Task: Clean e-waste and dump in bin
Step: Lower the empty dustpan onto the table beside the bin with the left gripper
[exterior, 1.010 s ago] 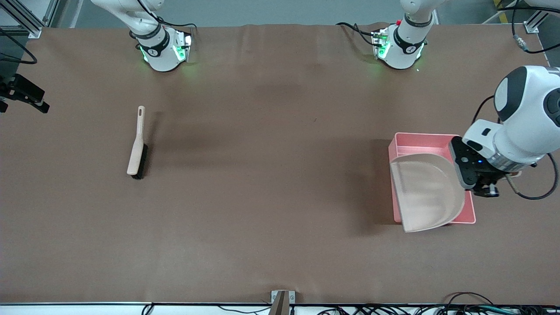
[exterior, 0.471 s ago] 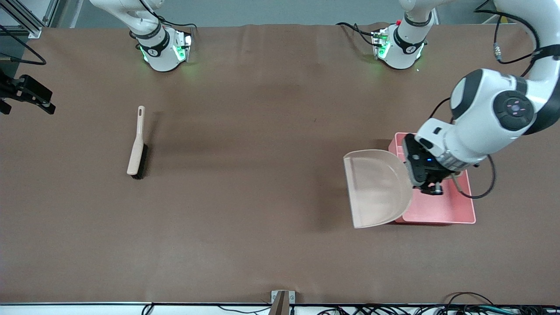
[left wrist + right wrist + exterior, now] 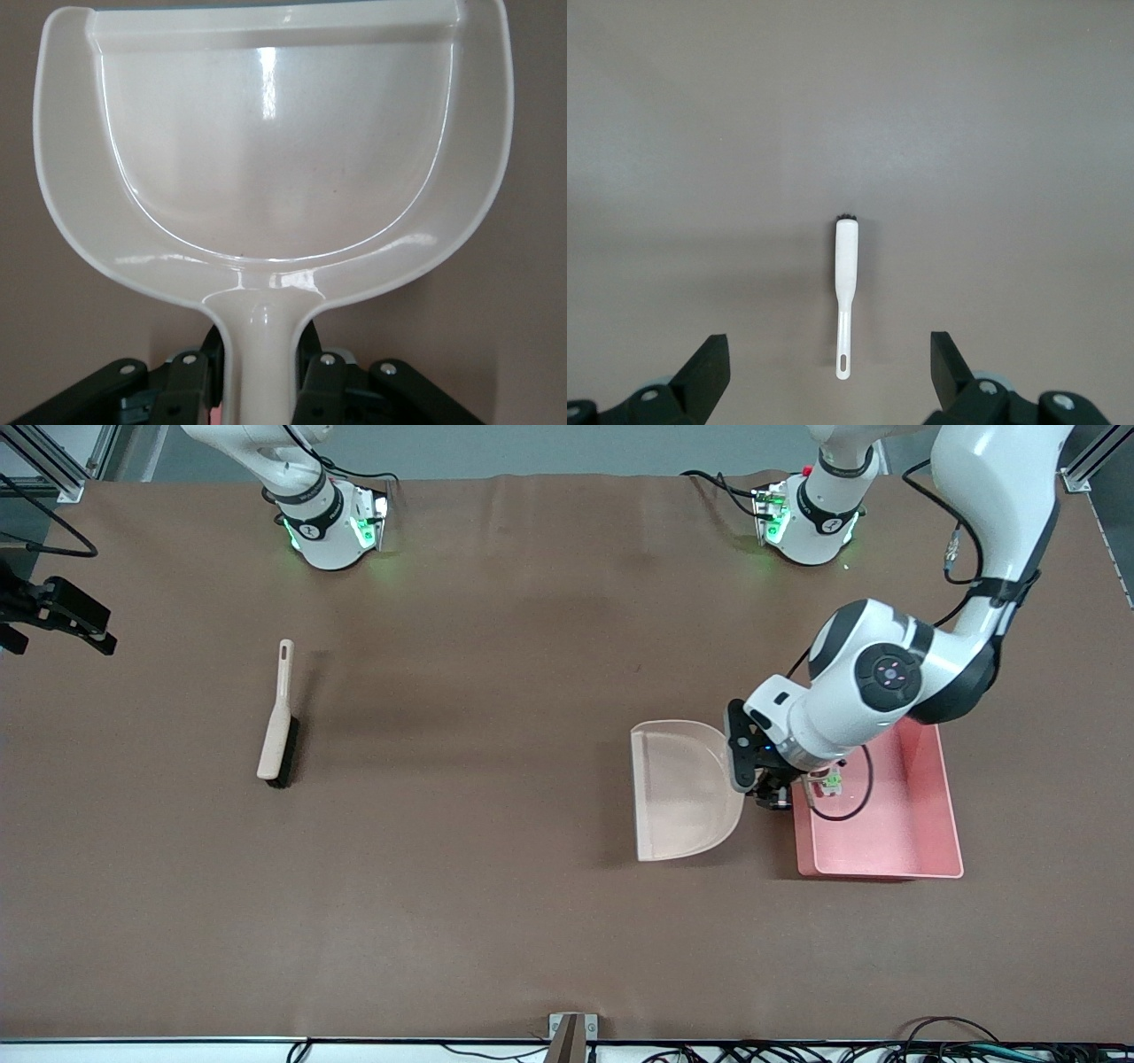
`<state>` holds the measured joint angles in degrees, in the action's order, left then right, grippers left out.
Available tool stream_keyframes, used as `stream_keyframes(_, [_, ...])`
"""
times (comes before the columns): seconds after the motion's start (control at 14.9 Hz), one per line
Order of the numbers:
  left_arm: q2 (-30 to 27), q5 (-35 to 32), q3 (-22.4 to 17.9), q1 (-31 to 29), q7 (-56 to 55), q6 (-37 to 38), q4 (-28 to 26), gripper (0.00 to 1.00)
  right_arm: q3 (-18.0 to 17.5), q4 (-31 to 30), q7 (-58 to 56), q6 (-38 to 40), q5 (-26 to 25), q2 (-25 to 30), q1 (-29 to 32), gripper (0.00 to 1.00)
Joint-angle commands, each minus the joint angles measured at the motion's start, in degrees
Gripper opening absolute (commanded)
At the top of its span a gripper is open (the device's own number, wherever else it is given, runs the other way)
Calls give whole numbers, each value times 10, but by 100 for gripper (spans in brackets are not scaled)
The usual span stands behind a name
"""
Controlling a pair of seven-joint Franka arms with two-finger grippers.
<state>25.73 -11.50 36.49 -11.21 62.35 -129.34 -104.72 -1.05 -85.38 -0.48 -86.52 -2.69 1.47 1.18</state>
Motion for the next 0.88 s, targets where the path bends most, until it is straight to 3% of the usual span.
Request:
stream_keyframes(0.0, [4, -12, -4, 5, -1, -45, -29, 0, 5, 11, 10, 9, -5, -3, -5, 100])
stream_keyframes(0.47, [72, -114, -27, 37, -67, -99, -29, 0, 5, 11, 10, 13, -5, -3, -6, 100])
stream_keyframes(0.81, [94, -120, -36, 52, -85, -124, -28, 0, 6, 10, 9, 18, -5, -3, -5, 100])
